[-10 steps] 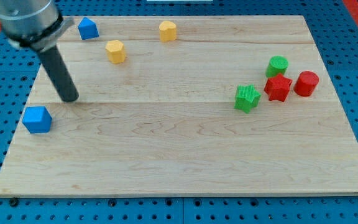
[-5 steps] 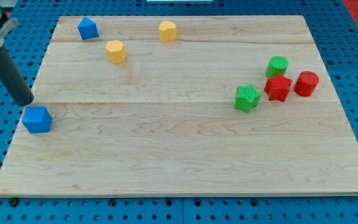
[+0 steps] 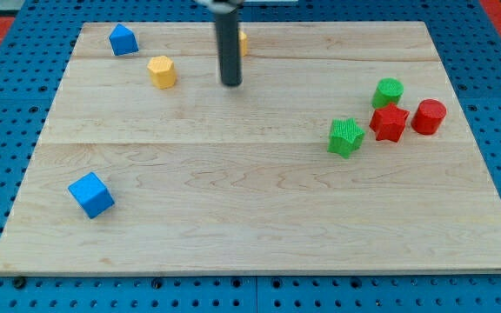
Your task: Move the yellow blocks and blue cube to the bottom left
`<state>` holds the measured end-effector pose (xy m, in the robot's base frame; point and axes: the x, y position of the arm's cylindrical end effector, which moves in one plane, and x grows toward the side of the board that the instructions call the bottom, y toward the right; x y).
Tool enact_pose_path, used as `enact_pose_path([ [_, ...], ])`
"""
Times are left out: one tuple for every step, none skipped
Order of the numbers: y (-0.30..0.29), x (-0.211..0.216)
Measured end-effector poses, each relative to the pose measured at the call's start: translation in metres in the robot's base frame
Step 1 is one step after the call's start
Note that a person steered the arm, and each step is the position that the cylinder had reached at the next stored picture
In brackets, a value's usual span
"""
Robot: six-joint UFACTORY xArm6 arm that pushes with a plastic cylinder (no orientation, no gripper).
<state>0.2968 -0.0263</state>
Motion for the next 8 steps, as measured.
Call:
enact_pose_path([
  [-0.088,-0.040],
  [-0.147,0.040],
  [-0.118,0.119],
  [-0.093,0.119],
  [-0.069,0.133],
  [-0.127,0.164],
  [-0.131,0.160],
  [-0.071,0.075],
])
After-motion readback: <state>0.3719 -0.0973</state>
